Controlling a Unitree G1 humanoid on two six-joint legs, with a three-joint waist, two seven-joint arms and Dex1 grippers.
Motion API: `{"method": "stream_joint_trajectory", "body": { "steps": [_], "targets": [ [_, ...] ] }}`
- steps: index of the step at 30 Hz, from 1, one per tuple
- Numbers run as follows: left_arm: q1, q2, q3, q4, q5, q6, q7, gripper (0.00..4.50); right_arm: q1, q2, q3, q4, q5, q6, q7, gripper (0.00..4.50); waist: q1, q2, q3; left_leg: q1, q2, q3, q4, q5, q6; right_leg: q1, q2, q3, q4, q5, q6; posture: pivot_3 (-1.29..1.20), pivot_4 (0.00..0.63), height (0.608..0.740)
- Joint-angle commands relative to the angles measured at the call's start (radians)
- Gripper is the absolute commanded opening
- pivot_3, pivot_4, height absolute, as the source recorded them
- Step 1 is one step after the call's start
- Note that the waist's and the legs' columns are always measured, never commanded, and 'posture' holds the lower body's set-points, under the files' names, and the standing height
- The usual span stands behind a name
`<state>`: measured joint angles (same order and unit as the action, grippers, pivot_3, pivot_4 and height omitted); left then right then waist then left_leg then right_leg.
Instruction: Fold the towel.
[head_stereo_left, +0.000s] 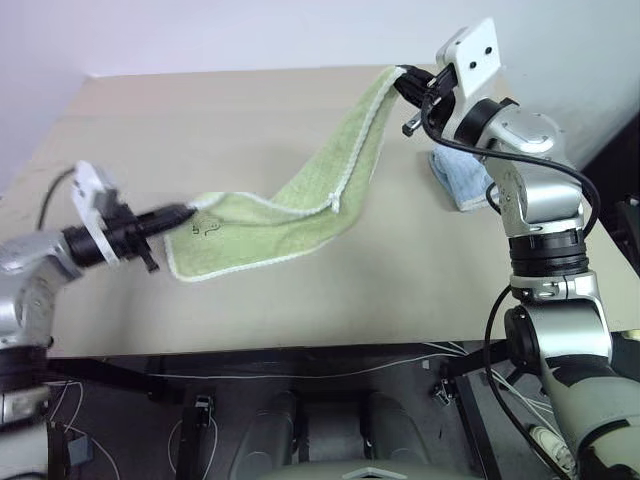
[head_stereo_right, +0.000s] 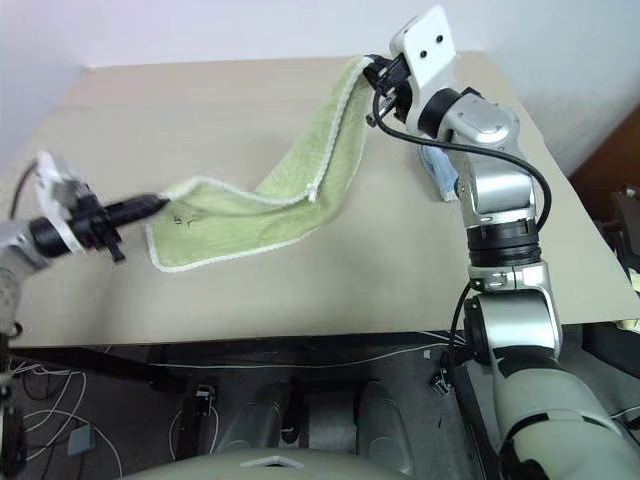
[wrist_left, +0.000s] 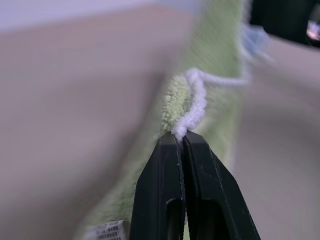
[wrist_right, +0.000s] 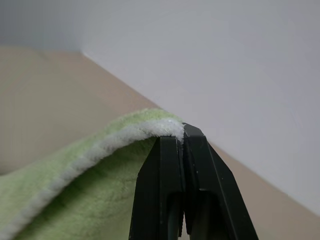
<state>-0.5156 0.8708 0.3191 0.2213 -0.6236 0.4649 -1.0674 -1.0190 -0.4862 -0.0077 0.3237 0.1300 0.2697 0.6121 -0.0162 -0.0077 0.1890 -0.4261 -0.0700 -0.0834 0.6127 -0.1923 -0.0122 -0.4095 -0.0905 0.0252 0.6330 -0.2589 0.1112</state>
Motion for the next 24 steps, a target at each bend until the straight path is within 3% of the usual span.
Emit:
{"method": "stream_joint_trajectory", "body": {
  "steps": [1,8,11,14,18,24],
  "targets": [
    [-0.14,0.019,0.043,0.143,0.013,-0.027,0.034,0.05,-0.06,-0.024,-0.03,0.064,-0.022,-0.058,-0.028,0.0,-0.002,0.0,0.0,0.0,0.0,0.0,0.0,0.0,0.0,0.0,0.0,0.0,0.0,0.0,0.0,0.0,0.15,0.74],
    [-0.517,-0.066,-0.023,0.639,0.205,-0.312,0.159,0.05,-0.154,-0.029,-0.03,0.303,-0.075,-0.159,-0.096,0.0,-0.003,-0.001,0.0,0.0,-0.001,0.001,-0.001,0.001,-0.001,-0.001,0.001,0.0,0.001,0.0,0.001,0.0,0.15,0.74],
    [-0.669,-0.078,-0.035,0.855,0.284,-0.489,0.232,0.05,-0.228,-0.044,-0.03,0.413,-0.102,-0.214,-0.125,0.0,-0.006,-0.004,0.003,-0.001,-0.002,0.001,-0.001,0.001,-0.001,-0.003,0.002,0.001,0.002,0.0,0.001,0.0,0.15,0.74],
    [-0.753,-0.064,-0.03,0.97,0.313,-0.553,0.223,0.05,-0.263,-0.065,-0.047,0.438,-0.092,-0.23,-0.107,0.0,-0.007,-0.004,0.003,-0.003,-0.002,0.002,-0.001,0.001,-0.001,-0.006,0.001,0.001,0.003,0.0,0.001,0.0,0.15,0.74],
    [-0.759,-0.034,-0.02,1.02,0.316,-0.548,0.094,0.05,-0.169,-0.104,-0.048,0.293,-0.059,-0.192,-0.023,0.0,-0.013,-0.004,0.003,-0.006,-0.001,0.004,-0.002,0.001,-0.001,-0.01,0.001,0.001,0.003,0.0,0.002,0.0,0.15,0.74],
    [-0.626,0.021,-0.016,1.007,0.307,-0.489,-0.126,0.05,0.087,-0.175,-0.07,-0.109,0.047,0.014,0.106,0.0,-0.03,-0.004,0.003,-0.011,-0.002,0.005,0.002,0.001,-0.001,-0.015,0.0,0.001,0.013,-0.001,0.004,0.0,0.15,0.74]
  ]
}}
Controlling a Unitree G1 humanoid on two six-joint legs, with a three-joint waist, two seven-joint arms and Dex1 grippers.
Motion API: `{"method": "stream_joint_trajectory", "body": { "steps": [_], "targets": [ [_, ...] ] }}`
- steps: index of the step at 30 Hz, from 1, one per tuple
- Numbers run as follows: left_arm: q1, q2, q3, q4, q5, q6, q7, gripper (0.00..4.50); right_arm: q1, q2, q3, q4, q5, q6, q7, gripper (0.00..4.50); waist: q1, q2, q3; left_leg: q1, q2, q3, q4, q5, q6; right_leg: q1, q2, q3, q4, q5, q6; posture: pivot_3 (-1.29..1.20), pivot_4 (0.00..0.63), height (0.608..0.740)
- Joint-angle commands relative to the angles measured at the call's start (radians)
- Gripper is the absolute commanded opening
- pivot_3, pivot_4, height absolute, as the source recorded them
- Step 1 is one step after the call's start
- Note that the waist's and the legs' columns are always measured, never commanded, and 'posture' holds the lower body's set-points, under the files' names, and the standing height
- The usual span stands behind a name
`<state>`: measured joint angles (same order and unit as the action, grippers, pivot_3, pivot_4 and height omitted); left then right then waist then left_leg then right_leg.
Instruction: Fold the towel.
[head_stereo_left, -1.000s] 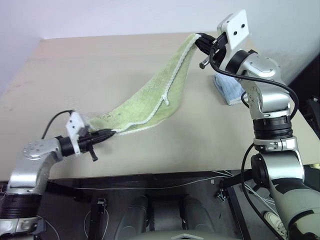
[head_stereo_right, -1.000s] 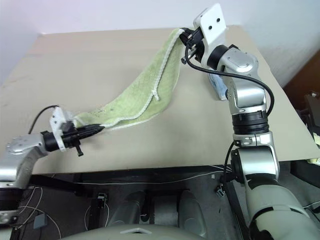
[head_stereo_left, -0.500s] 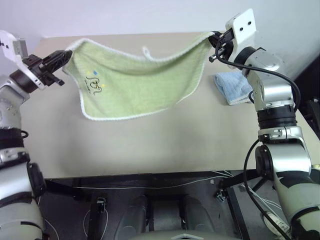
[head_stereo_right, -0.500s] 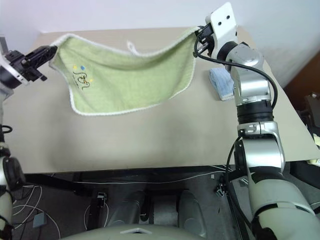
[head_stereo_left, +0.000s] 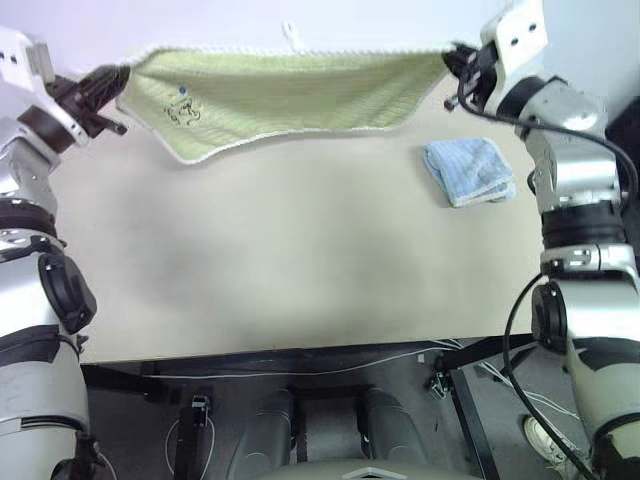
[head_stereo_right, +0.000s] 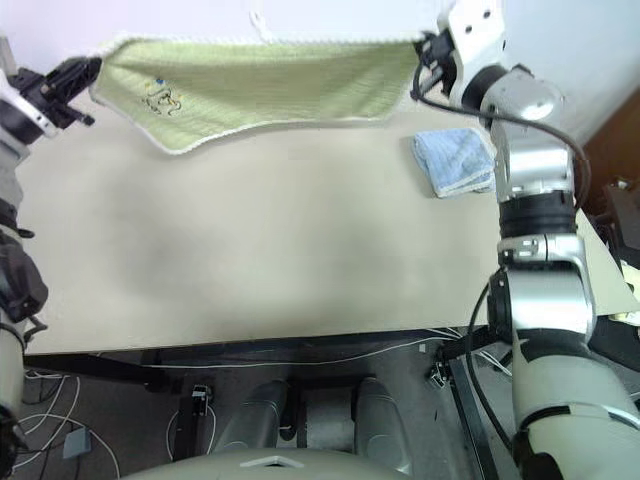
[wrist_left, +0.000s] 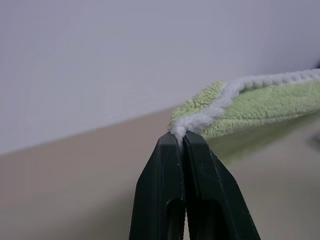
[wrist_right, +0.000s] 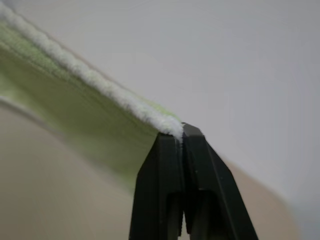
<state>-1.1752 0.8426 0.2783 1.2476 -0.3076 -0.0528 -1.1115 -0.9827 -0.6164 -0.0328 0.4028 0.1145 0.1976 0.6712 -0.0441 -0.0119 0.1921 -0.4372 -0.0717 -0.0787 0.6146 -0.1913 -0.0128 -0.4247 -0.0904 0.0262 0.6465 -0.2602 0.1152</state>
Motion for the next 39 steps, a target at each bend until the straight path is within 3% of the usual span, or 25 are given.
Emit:
{"method": "stream_joint_trajectory", "body": {
  "steps": [1,5,10,19,24,32,39],
  "targets": [
    [0.05,0.057,0.027,-0.024,-0.01,0.04,-0.103,0.05,0.08,-0.054,-0.048,-0.236,0.077,0.117,0.058,0.0,-0.003,0.0,0.0,-0.001,0.0,0.0,0.001,0.0,0.0,-0.001,0.0,0.0,0.001,0.0,0.0,0.0,0.15,0.74],
    [0.206,0.103,0.021,-0.056,-0.003,0.068,-0.235,0.05,0.264,-0.123,-0.066,-0.473,0.156,0.251,0.137,0.0,-0.007,0.0,0.0,0.0,0.002,0.0,0.002,0.0,0.0,-0.002,0.001,0.0,0.003,0.0,0.0,0.0,0.15,0.74],
    [0.383,0.105,0.034,-0.242,-0.048,0.177,-0.319,0.05,0.452,-0.236,-0.085,-0.67,0.256,0.352,0.259,0.0,0.005,0.0,0.0,0.0,0.004,-0.001,0.008,0.0,0.0,0.001,0.001,0.0,0.005,0.0,-0.001,0.0,0.15,0.74],
    [0.718,0.153,0.054,-0.621,-0.107,0.354,-0.361,0.05,0.704,-0.414,-0.113,-0.82,0.348,0.39,0.448,0.0,0.006,-0.001,0.0,0.0,0.004,-0.002,0.012,-0.001,0.0,0.003,-0.005,-0.001,0.004,0.0,-0.002,0.0,0.15,0.74],
    [0.855,0.206,0.05,-0.721,-0.084,0.331,-0.355,0.05,0.813,-0.462,-0.137,-0.858,0.364,0.375,0.507,0.0,0.008,-0.001,0.0,0.0,0.005,-0.002,0.01,-0.001,-0.001,0.002,-0.006,0.001,0.001,-0.001,-0.006,0.0,0.15,0.74],
    [0.96,0.244,0.082,-0.792,-0.129,0.398,-0.357,0.05,0.95,-0.496,-0.179,-0.889,0.367,0.331,0.561,0.0,0.028,0.0,0.0,-0.002,0.005,-0.002,0.007,-0.002,-0.003,0.0,-0.007,0.001,-0.002,-0.002,-0.007,0.0,0.15,0.74],
    [0.907,0.192,0.055,-0.807,-0.163,0.469,-0.319,0.05,0.854,-0.469,-0.115,-0.782,0.349,0.285,0.561,0.0,0.033,0.0,0.0,-0.002,0.005,-0.002,0.007,-0.002,-0.003,0.001,-0.007,0.0,-0.003,-0.002,-0.008,0.0,0.15,0.74]
  ]
}}
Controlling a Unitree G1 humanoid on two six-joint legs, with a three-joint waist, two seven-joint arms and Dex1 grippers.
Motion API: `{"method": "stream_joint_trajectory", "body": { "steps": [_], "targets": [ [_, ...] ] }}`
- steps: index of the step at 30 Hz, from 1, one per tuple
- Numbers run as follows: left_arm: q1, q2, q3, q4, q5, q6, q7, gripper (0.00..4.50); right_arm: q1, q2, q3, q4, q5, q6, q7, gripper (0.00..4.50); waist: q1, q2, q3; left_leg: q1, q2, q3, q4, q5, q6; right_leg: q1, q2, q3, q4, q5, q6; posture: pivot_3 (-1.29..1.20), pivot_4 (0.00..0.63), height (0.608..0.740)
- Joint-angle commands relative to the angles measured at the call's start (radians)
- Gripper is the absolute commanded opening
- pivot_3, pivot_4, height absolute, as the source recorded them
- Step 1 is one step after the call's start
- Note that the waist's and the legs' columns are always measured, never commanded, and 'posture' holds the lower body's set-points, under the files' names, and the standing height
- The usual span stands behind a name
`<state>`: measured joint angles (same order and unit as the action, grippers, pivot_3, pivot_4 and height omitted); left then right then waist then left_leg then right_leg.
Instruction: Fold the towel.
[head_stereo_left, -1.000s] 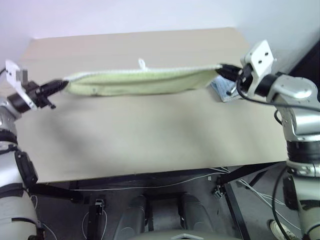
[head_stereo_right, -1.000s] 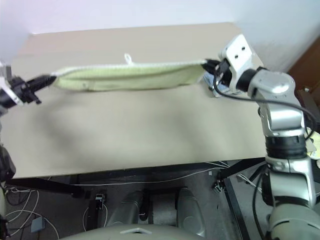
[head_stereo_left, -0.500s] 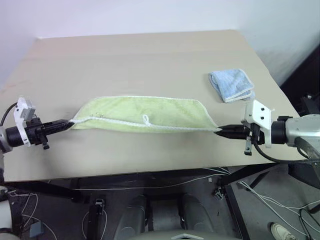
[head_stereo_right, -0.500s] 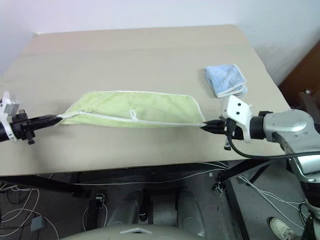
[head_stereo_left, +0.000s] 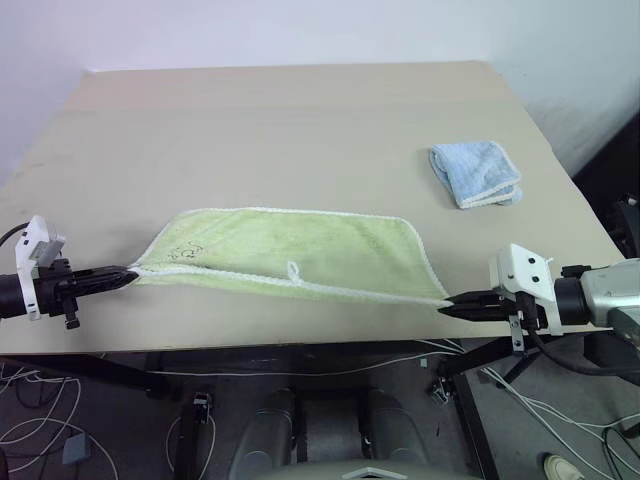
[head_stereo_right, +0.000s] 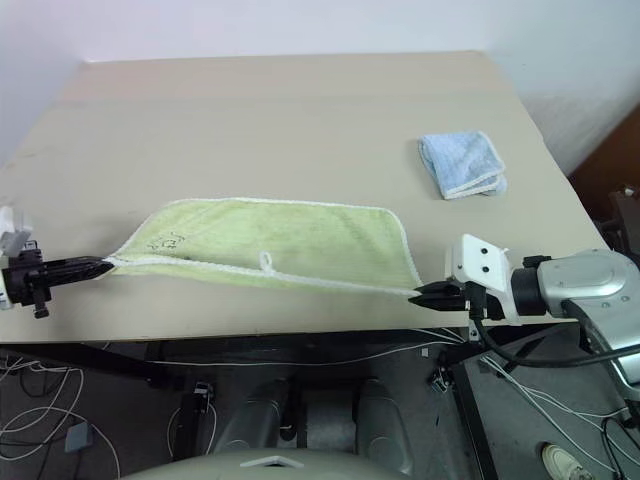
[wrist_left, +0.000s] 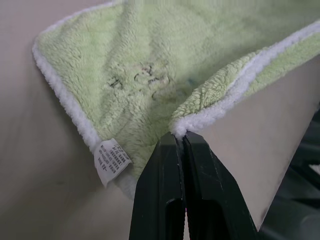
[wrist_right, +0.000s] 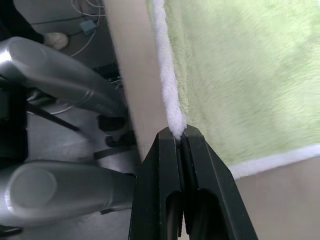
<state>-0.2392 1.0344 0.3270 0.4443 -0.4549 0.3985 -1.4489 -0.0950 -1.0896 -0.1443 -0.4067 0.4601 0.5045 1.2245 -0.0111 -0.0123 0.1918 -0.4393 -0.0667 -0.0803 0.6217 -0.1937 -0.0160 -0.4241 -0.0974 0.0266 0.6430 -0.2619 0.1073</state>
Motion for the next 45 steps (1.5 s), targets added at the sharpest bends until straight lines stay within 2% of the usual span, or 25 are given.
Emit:
{"method": "stream_joint_trajectory", "body": {
  "steps": [1,10,17,28,45],
  "targets": [
    [-0.036,-0.004,0.005,0.001,-0.015,0.021,0.021,0.05,-0.042,0.006,0.0,0.037,0.004,-0.024,0.01,0.0,0.0,0.0,0.0,0.0,0.0,0.0,0.0,0.0,0.0,0.0,0.0,0.0,0.0,0.0,0.0,0.0,0.15,0.74],
    [-0.166,-0.097,-0.012,0.111,-0.011,0.033,0.084,0.05,-0.331,0.169,0.163,0.328,-0.106,-0.101,-0.041,0.0,-0.005,0.0,0.0,-0.001,0.0,0.001,0.001,0.002,0.003,-0.002,0.001,-0.001,0.002,0.002,0.004,0.0,0.15,0.74],
    [-0.307,-0.117,-0.04,0.275,0.035,-0.043,0.112,0.05,-0.477,0.283,0.184,0.522,-0.175,-0.185,-0.101,0.0,-0.001,0.0,0.0,-0.001,-0.002,0.001,0.002,0.002,0.003,-0.002,0.002,-0.002,0.005,0.003,0.005,0.0,0.15,0.74],
    [-0.45,-0.165,-0.084,0.468,0.116,-0.177,0.136,0.05,-0.575,0.398,0.177,0.76,-0.278,-0.34,-0.245,0.0,-0.006,0.0,0.0,0.0,-0.003,0.0,0.005,0.002,0.003,-0.002,0.005,-0.002,0.009,0.003,0.005,0.0,0.15,0.74],
    [-0.496,-0.212,-0.057,0.61,0.159,-0.412,0.33,0.05,-0.601,0.496,0.183,0.818,-0.314,-0.352,-0.347,0.0,-0.005,-0.001,0.0,0.0,-0.003,0.0,0.009,0.003,0.003,-0.001,0.006,-0.002,0.013,0.003,0.005,0.0,0.15,0.74]
  ]
}}
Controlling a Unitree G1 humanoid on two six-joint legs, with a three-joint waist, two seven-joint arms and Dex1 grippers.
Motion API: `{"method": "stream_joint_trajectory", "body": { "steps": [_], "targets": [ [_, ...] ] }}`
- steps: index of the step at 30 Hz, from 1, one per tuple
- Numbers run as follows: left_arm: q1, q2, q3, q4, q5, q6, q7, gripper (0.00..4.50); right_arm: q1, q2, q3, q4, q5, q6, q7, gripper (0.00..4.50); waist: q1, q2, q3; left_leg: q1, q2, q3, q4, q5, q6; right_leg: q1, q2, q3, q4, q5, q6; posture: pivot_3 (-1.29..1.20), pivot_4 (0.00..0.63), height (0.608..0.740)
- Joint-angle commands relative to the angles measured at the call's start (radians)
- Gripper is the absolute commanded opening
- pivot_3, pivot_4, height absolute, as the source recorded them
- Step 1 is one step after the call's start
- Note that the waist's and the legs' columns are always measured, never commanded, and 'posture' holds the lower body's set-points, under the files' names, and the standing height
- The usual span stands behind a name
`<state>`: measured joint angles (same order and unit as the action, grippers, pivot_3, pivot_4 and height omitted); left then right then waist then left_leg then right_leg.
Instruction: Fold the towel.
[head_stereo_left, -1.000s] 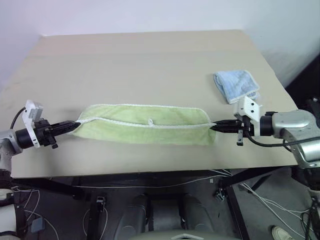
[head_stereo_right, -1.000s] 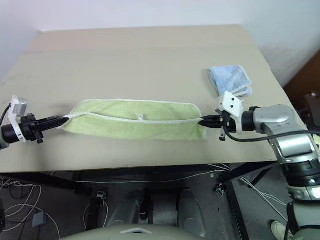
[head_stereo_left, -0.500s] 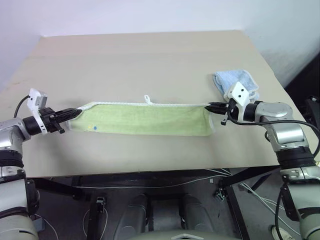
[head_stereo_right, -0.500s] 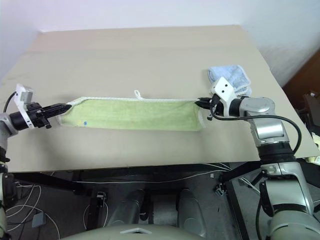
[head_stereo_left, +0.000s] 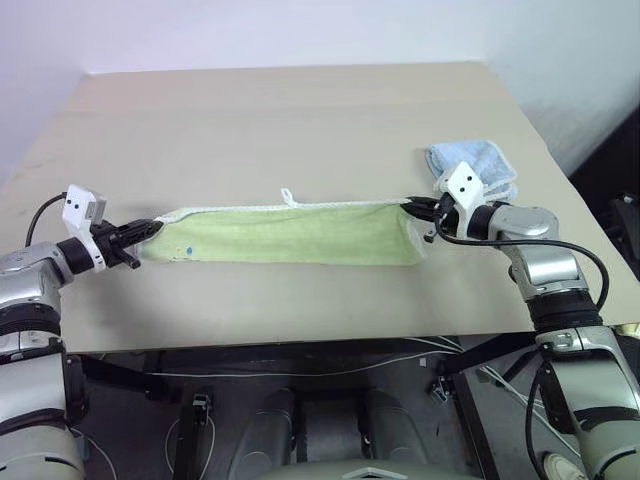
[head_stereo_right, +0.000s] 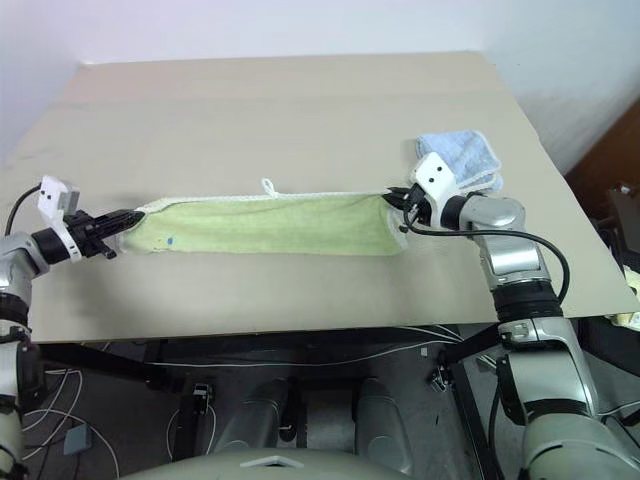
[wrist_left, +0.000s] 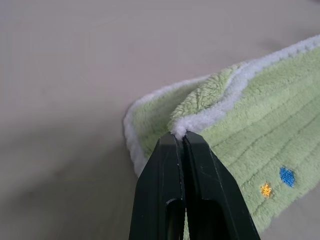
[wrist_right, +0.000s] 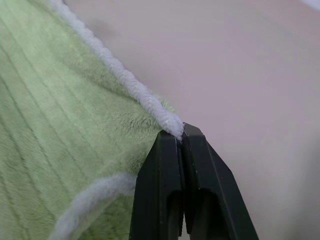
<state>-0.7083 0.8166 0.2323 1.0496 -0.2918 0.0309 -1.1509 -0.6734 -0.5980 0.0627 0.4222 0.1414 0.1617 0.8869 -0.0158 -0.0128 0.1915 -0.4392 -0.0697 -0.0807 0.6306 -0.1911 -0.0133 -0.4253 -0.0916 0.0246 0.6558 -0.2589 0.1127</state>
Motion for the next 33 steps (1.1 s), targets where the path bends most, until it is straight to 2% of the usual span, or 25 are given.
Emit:
{"method": "stream_joint_trajectory", "body": {
  "steps": [1,11,15,18,23,24,29,30,33],
  "targets": [
    [-0.029,0.002,0.039,0.008,-0.004,-0.055,0.039,0.05,-0.023,0.006,-0.023,-0.009,-0.002,-0.012,-0.016,0.0,-0.001,0.0,0.0,0.0,0.0,0.0,0.0,0.0,0.0,0.0,0.0,0.0,0.0,0.0,0.0,0.0,0.15,0.74],
    [-0.027,-0.036,0.041,0.027,0.004,-0.112,0.078,0.05,0.008,0.017,-0.023,-0.042,-0.009,-0.009,-0.034,0.0,-0.003,0.0,0.0,0.0,0.0,0.0,0.0,0.0,0.0,0.0,0.0,0.0,0.0,0.0,0.0,0.0,0.15,0.74],
    [-0.018,-0.034,0.033,0.028,0.013,-0.116,0.073,0.0,0.005,0.026,-0.034,-0.047,-0.006,-0.007,-0.065,0.93,-0.003,0.0,0.0,0.001,0.0,0.0,0.0,0.0,0.0,0.0,0.0,0.0,0.001,0.0,0.0,0.0,0.15,0.74],
    [-0.009,-0.043,0.049,0.02,-0.006,-0.096,0.06,0.71,0.022,0.03,-0.032,-0.074,0.007,-0.01,-0.056,1.97,-0.003,0.0,0.0,0.001,0.0,0.0,0.0,0.0,0.0,0.0,0.001,0.0,0.001,0.0,0.0,0.0,0.15,0.74],
    [-0.01,-0.055,0.085,0.009,-0.033,-0.1,0.073,2.5,0.013,0.057,-0.071,-0.101,0.033,-0.002,-0.109,3.81,-0.002,0.0,0.0,0.001,0.0,0.0,0.001,0.0,0.0,0.0,0.001,0.0,0.002,0.0,0.0,0.0,0.15,0.74],
    [-0.013,-0.058,0.098,-0.004,-0.049,-0.084,0.068,2.7,0.016,0.06,-0.083,-0.112,0.046,0.008,-0.111,4.02,-0.002,0.0,0.0,0.001,0.0,0.0,0.001,0.0,0.0,0.0,0.001,0.0,0.002,0.0,0.0,0.0,0.15,0.74],
    [0.005,-0.095,0.13,-0.079,-0.077,-0.086,0.117,4.33,0.058,0.084,-0.105,-0.169,0.077,0.057,-0.144,4.04,-0.002,0.0,0.0,0.001,0.0,0.0,0.001,0.0,0.0,0.0,0.001,0.0,0.002,0.0,0.0,0.0,0.15,0.74],
    [0.014,-0.106,0.137,-0.101,-0.086,-0.079,0.126,4.47,0.067,0.093,-0.105,-0.18,0.077,0.061,-0.156,4.04,-0.002,0.0,0.0,0.001,0.0,0.0,0.001,0.0,0.0,0.0,0.0,0.0,0.002,0.0,0.0,0.0,0.15,0.74],
    [0.039,-0.134,0.16,-0.167,-0.116,-0.054,0.162,4.47,0.083,0.124,-0.117,-0.229,0.107,0.089,-0.177,4.04,-0.001,0.0,0.0,0.002,0.0,0.0,0.001,0.0,0.0,0.001,0.0,0.001,0.002,0.0,0.0,0.0,0.15,0.74]
  ]
}}
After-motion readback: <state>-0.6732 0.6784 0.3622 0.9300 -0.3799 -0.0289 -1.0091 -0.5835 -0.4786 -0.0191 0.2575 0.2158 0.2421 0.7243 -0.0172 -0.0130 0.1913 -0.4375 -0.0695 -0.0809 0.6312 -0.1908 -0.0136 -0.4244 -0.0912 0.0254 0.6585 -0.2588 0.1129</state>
